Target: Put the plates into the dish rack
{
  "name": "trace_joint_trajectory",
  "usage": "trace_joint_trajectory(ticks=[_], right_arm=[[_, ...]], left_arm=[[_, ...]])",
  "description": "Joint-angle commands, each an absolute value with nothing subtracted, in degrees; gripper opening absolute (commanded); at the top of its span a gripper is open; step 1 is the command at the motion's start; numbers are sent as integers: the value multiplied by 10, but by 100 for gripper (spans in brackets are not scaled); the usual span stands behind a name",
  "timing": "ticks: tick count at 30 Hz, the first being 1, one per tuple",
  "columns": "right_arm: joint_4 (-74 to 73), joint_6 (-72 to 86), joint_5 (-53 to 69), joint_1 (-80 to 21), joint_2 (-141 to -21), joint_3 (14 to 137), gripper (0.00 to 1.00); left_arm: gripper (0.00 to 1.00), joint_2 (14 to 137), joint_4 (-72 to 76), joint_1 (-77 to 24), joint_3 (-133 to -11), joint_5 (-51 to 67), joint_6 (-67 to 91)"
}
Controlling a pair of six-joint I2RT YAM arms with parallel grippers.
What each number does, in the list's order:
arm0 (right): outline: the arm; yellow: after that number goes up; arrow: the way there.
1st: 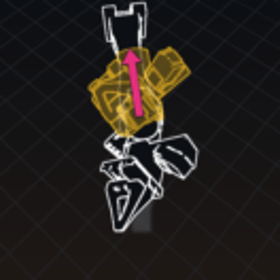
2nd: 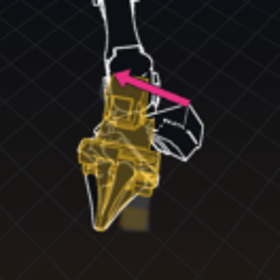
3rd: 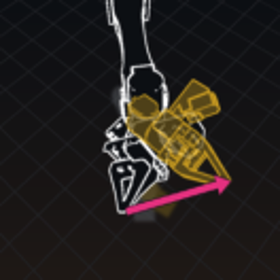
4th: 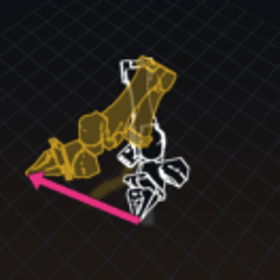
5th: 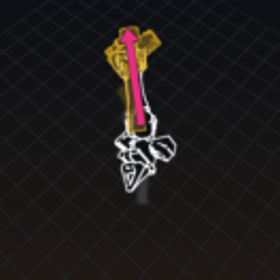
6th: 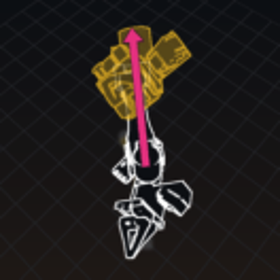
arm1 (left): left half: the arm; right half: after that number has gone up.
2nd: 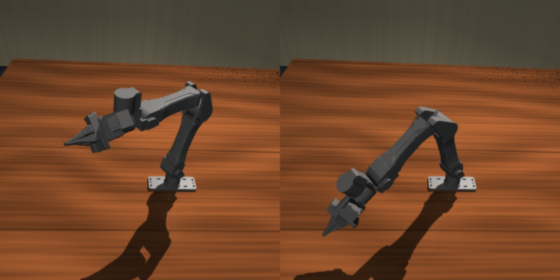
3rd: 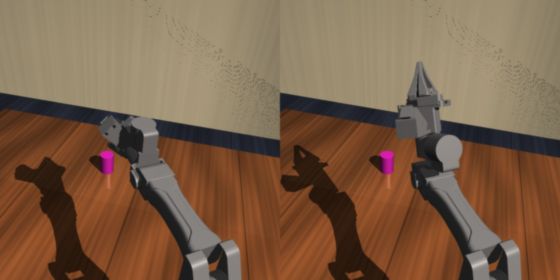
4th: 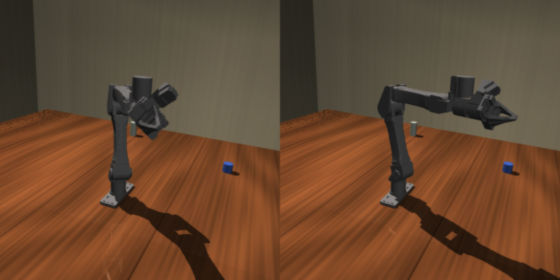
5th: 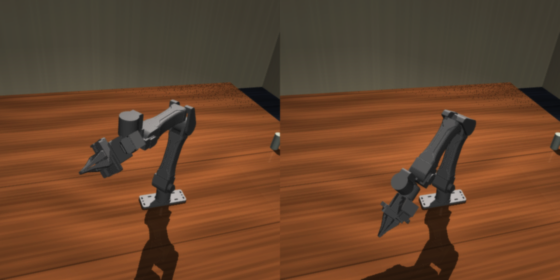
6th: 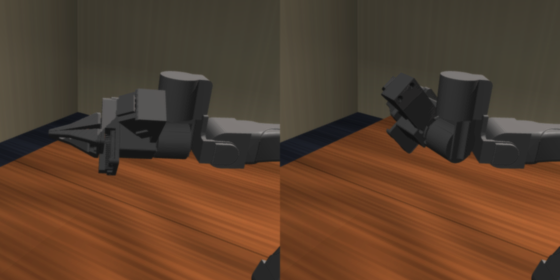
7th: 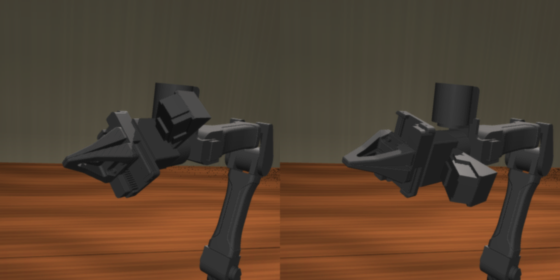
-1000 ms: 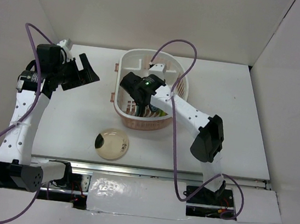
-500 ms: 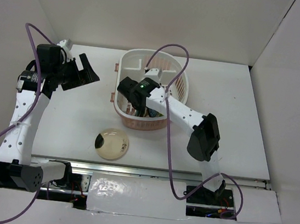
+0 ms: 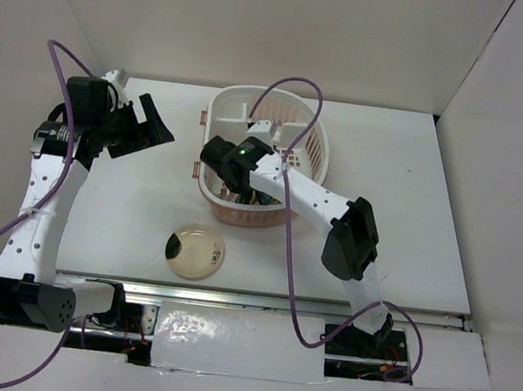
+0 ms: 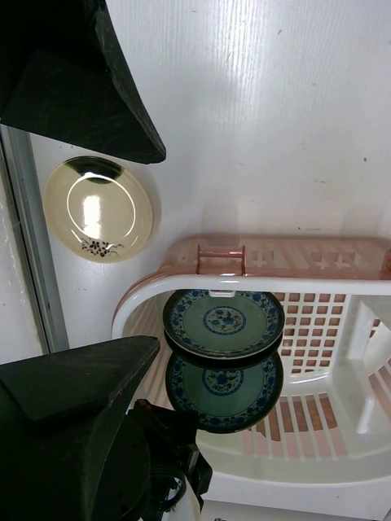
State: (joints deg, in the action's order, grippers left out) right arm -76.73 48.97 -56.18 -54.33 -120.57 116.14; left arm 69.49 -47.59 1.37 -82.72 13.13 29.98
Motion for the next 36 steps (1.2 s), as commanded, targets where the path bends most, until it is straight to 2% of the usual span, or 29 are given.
trace_joint_trajectory(ticks=[1,15,21,30,33,34,36], right_arm=[[-826,485,-555,-558,-1222,1187,0],[-825,485,-539,-573,-1239,1216,1],[-826,487,-538,-574,-1238,1214,21],[-827,490,-540,-571,-1231,1210,25],[-826,490,-541,-571,-1223,1206,34],[-827,490,-541,-570,-1217,1206,42],[-826,489,-541,-570,-1212,1207,44]], left_arm=[[99,693,-464,17,-824,127,290],[99,692,-466,15,-824,124,290],[99,689,-466,15,-823,124,290],[99,688,-465,17,-821,127,290],[99,688,-465,16,-822,127,288],[99,689,-464,16,-822,127,290],[99,688,-464,16,-817,139,289]])
